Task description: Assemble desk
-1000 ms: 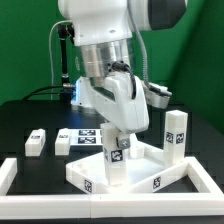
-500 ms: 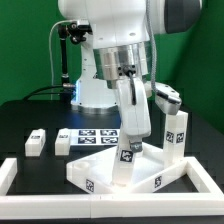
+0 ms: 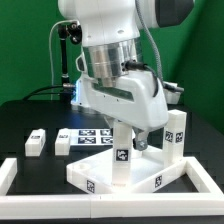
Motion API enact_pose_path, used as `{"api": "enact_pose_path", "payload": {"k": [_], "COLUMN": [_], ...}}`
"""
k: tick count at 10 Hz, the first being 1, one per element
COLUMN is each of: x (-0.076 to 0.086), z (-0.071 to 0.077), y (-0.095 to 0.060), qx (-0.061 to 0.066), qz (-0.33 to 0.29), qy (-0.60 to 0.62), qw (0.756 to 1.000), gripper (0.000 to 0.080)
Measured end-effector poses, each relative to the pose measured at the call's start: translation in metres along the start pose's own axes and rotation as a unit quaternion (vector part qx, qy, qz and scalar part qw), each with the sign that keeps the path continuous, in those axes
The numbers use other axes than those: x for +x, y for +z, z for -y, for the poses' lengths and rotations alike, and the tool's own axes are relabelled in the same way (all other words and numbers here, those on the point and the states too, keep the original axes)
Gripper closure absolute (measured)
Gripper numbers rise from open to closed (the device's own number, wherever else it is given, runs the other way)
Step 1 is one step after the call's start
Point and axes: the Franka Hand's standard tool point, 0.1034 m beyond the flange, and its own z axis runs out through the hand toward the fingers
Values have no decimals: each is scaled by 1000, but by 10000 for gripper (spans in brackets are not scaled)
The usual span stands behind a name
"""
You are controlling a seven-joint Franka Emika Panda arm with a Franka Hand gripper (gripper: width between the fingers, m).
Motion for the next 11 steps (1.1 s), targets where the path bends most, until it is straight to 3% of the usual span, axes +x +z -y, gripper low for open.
{"api": "enact_pose_path", "payload": {"k": [4,6,7,9,11], "x": [0,3,5,4,3], "z": [-1,-2,-3,-3,-3], "y": [2,-1,-3,-1,0], "qx": [-2,-27,-26,-27,-26], "qz": [0,-16,-16,-15,-15], "qy": [-149,-358,-381,-367,-323], "qw": [989,933,924,930,946], "gripper": [150,150,150,175,511]}}
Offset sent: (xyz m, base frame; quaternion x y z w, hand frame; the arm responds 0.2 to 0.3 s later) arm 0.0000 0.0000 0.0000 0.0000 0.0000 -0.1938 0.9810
